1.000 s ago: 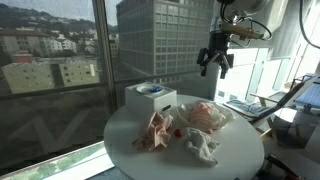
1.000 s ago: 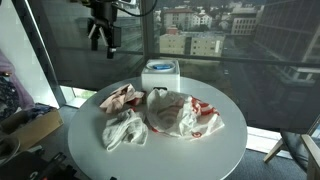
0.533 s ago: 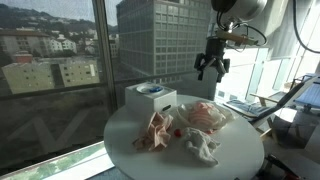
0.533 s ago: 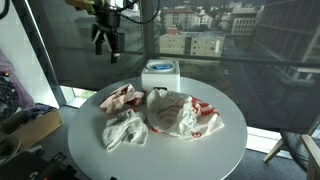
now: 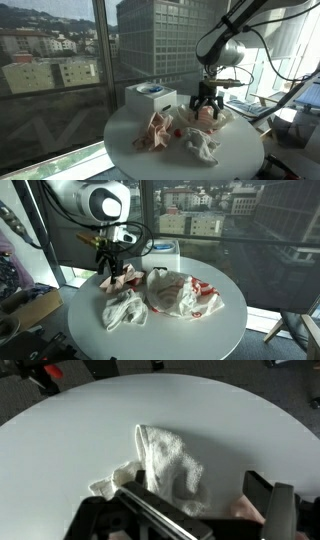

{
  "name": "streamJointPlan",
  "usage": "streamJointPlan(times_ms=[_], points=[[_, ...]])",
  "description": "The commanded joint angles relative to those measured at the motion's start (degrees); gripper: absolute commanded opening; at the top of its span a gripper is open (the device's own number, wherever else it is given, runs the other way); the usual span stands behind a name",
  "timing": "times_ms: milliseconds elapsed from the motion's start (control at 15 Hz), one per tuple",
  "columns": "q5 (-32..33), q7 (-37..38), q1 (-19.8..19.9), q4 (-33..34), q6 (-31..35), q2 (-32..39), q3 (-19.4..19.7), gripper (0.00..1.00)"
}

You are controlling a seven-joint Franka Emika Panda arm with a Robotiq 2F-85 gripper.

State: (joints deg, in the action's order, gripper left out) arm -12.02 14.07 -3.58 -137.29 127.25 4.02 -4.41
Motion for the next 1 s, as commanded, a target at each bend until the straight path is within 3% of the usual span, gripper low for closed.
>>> streamJointPlan(times_ms=[0, 333, 533, 800, 867, 933], points=[[-2.1, 0.5, -2.0, -5.4, 15.2, 6.4, -1.3, 1.0], [-0.3, 4.2, -6.0, -7.7, 39.4, 14.6, -2.2, 1.0], [4.0, 8.5, -11.5, -8.1, 48.6, 18.9, 3.1, 1.0], [4.7, 10.8, -22.1, -7.7, 55.8, 23.5, 13.9, 1.0], [3.9, 10.8, -25.5, -8.0, 56.7, 23.7, 16.7, 0.75], [3.0, 10.3, -27.8, -8.4, 57.4, 23.8, 18.6, 0.75]])
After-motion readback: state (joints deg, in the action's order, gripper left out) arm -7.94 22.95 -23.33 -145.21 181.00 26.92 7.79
